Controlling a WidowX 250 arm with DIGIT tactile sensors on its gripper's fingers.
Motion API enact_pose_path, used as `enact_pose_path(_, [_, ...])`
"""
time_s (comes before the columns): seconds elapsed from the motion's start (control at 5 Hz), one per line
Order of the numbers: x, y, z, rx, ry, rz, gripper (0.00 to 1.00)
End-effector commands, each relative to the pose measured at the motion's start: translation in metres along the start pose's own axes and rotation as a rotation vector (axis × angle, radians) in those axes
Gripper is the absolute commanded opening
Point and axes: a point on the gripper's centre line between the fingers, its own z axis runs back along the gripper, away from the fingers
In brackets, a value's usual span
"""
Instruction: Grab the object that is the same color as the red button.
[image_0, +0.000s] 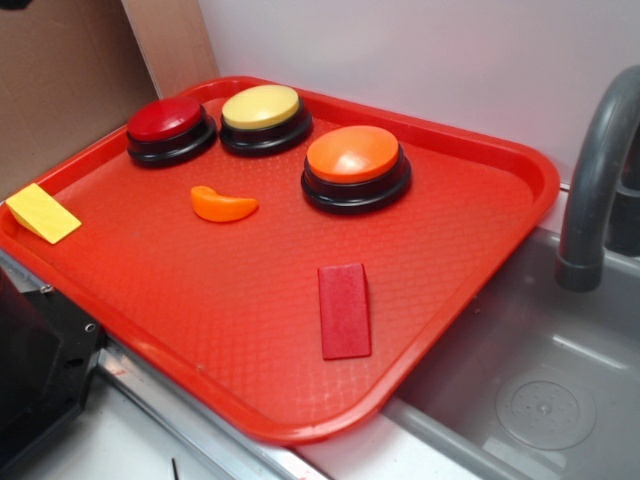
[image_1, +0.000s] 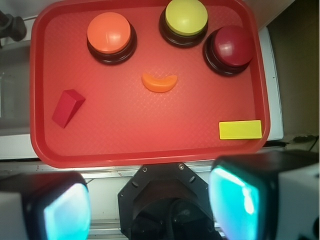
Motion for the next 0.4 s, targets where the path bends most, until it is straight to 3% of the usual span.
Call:
enact_pose_path(0.0, [0.000, 0.000, 0.000, 0.000, 0.000, 0.000, 1.00])
enact_pose_path(0.2, [0.014, -0.049, -0.036, 0.036, -0.012, 0.120, 1.00])
